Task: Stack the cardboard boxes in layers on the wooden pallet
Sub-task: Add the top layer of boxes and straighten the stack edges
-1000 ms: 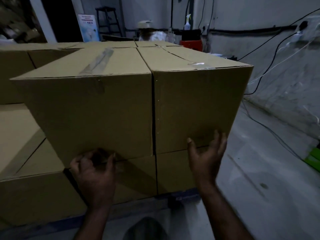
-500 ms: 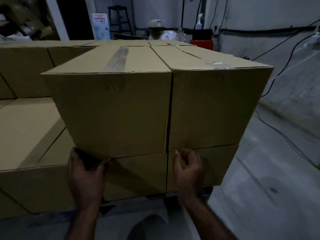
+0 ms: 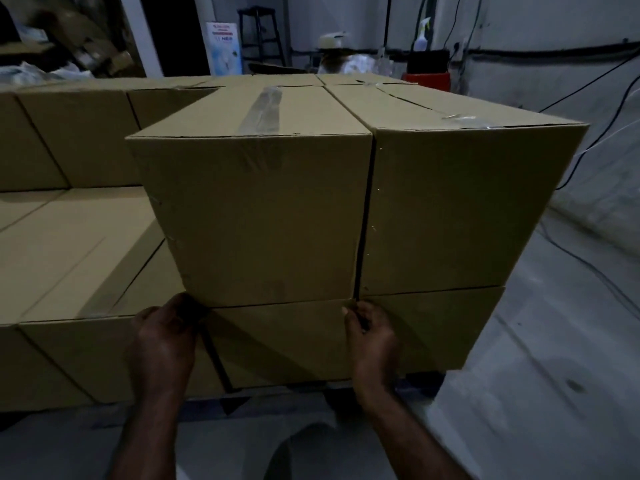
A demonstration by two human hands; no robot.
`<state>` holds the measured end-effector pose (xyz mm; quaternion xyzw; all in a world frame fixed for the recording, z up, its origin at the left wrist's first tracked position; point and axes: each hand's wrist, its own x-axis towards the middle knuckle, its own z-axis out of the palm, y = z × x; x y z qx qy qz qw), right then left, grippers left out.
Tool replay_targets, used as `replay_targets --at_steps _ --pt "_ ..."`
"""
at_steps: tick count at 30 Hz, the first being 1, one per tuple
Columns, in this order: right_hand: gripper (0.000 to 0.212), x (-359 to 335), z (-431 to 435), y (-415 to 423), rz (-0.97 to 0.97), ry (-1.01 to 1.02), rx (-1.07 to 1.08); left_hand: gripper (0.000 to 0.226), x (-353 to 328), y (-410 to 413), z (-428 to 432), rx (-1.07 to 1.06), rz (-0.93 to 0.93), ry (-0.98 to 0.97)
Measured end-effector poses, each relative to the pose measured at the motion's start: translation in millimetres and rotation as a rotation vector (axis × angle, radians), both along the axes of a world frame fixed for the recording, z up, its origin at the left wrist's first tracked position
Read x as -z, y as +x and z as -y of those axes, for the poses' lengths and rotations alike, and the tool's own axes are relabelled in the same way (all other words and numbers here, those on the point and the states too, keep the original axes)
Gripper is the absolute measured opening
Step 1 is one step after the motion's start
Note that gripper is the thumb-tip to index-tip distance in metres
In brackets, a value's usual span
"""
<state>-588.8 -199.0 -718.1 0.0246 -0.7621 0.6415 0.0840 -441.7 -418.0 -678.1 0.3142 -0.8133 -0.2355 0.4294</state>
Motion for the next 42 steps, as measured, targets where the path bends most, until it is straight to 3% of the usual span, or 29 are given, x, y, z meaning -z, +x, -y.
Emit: replay_targets --at_steps 4,12,17,22,27,32,42 --pt "0.019 3 5 -3 0.039 -0.024 0.017 0.025 10 -1 15 0.082 -0.064 -0.005" --pt "0.014 2 4 -5 0.020 -0.063 0.000 0.022 6 -1 9 0.043 -0.055 -0.011" --pt "0.017 1 3 -6 0.006 -0.035 -0.008 0.031 9 0 20 0.073 -0.042 0.197" --pt "0.012 3 3 -7 0.002 -0.034 -0.003 0.033 -1 3 26 0.090 0.010 0.205" --pt "0.024 2 4 -7 -0.012 -0.006 0.006 0.031 -5 1 28 0.141 0.019 0.258" --pt "0.017 4 5 -5 -0.046 -0.006 0.017 0.027 -9 0 26 0.148 0.017 0.222" --pt "0.009 2 5 -5 -0.120 0.024 -0.008 0.034 -18 -2 17 0.167 -0.029 0.352"
